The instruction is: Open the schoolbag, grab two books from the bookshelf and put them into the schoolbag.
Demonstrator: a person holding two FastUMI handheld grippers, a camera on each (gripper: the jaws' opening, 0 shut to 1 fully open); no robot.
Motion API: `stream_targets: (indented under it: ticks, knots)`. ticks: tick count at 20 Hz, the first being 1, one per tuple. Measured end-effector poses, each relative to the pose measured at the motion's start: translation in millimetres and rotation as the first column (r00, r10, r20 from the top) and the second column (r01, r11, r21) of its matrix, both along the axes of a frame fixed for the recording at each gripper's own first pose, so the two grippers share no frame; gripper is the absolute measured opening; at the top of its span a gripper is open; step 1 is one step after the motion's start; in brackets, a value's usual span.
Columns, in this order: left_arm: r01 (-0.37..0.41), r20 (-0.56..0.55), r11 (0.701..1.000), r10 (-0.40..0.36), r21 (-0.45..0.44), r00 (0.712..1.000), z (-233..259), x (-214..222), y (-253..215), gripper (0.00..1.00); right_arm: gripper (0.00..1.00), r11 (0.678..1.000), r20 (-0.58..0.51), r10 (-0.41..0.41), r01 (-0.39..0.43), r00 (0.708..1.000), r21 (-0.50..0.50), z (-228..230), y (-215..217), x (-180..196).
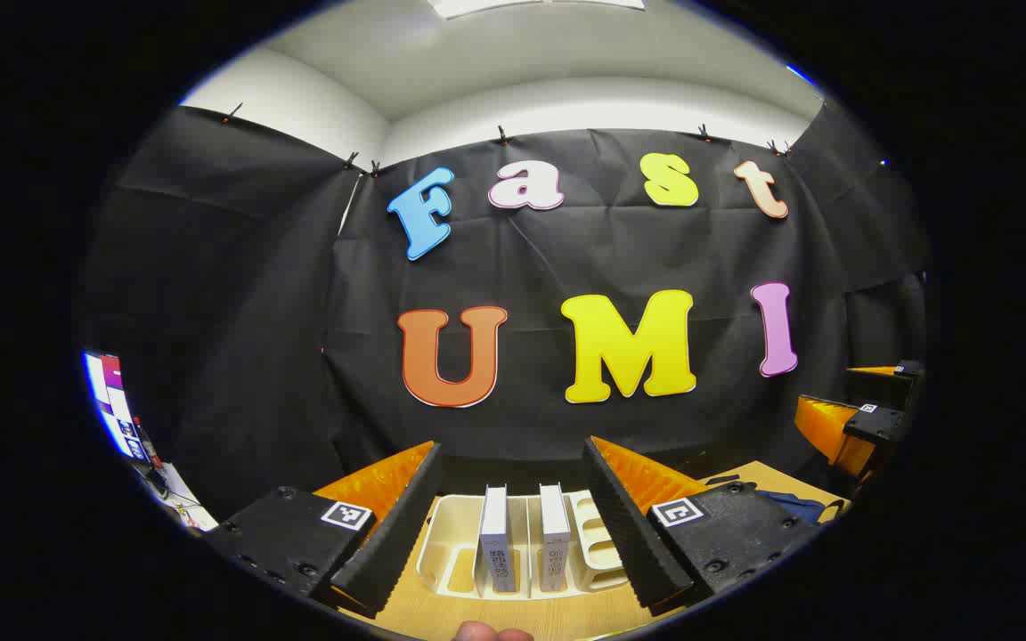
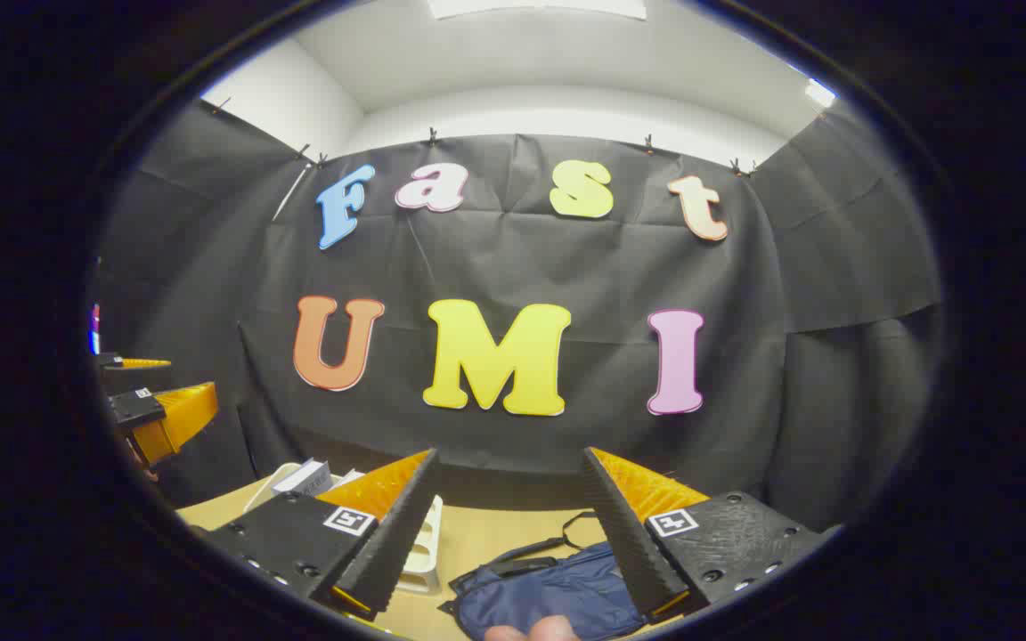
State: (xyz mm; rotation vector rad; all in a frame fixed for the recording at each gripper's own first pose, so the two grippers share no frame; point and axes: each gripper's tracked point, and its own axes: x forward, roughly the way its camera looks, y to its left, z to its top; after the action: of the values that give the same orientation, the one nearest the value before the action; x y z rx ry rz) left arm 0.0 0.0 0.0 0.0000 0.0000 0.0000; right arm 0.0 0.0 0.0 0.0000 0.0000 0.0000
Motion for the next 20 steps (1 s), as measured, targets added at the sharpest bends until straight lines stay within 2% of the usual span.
stream_targets:
  ticks: [20]
  knots:
    - [0.023,-0.020,1.000,-0.023,-0.015,1.000,-5.3,19.8,-15.2,0.98,0.97,1.000,-0.023,-0.004,0.004,1.000,-0.011,-8.1,-9.1,16.5]
